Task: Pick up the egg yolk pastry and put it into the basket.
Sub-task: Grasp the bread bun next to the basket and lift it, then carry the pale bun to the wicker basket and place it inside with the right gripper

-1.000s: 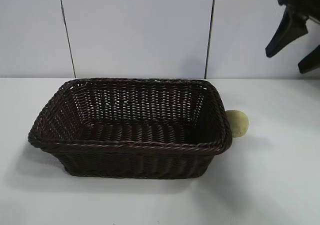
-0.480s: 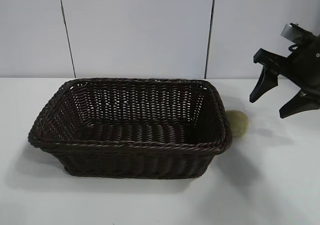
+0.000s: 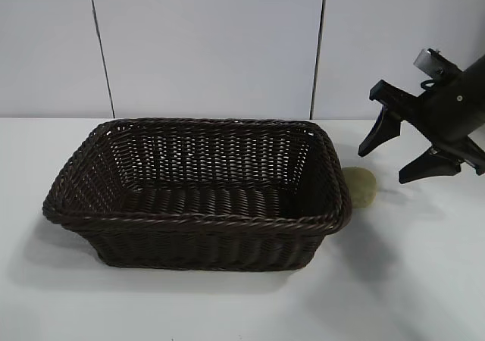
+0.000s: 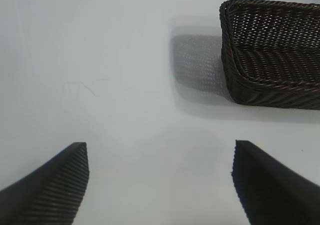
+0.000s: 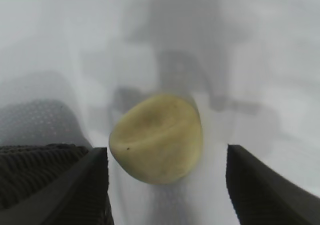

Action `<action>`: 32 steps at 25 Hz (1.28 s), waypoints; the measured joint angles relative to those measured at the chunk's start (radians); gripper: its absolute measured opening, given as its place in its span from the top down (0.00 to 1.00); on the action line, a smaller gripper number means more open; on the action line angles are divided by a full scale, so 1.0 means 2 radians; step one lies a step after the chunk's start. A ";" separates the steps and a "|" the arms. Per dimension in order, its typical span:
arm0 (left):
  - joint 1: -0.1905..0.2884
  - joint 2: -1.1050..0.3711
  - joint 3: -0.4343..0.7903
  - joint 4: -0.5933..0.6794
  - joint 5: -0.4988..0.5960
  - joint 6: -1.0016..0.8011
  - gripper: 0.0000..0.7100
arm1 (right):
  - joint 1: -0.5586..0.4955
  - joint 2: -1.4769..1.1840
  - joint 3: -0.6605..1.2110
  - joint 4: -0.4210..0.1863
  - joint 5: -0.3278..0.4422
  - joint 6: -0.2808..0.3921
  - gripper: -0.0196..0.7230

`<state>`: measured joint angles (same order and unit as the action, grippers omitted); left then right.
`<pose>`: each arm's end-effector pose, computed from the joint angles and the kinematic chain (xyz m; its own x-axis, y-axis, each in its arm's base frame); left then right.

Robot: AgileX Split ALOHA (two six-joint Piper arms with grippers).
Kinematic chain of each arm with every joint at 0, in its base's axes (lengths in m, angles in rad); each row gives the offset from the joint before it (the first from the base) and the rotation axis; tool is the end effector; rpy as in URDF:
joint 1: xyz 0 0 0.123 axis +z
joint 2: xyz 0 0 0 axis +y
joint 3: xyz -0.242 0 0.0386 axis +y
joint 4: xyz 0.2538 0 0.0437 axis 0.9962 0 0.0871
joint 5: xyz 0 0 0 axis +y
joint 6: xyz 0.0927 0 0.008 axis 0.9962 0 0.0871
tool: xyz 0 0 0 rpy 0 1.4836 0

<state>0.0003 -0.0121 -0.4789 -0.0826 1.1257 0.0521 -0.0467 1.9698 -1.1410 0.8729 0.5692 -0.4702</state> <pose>0.0400 -0.0069 0.2686 -0.5183 0.0163 -0.8550 0.0719 0.9971 -0.0246 0.3706 0.0212 0.0967 -0.9005 0.3266 -0.2873 0.1559 0.8589 0.4878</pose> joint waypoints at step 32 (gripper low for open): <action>0.000 0.000 0.000 0.000 0.000 0.000 0.20 | 0.028 -0.054 -0.022 -0.046 0.024 0.050 0.93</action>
<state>0.0003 -0.0121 -0.4789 -0.0826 1.1257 0.0521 0.0088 1.8617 -1.1856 0.7817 0.6164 -0.3694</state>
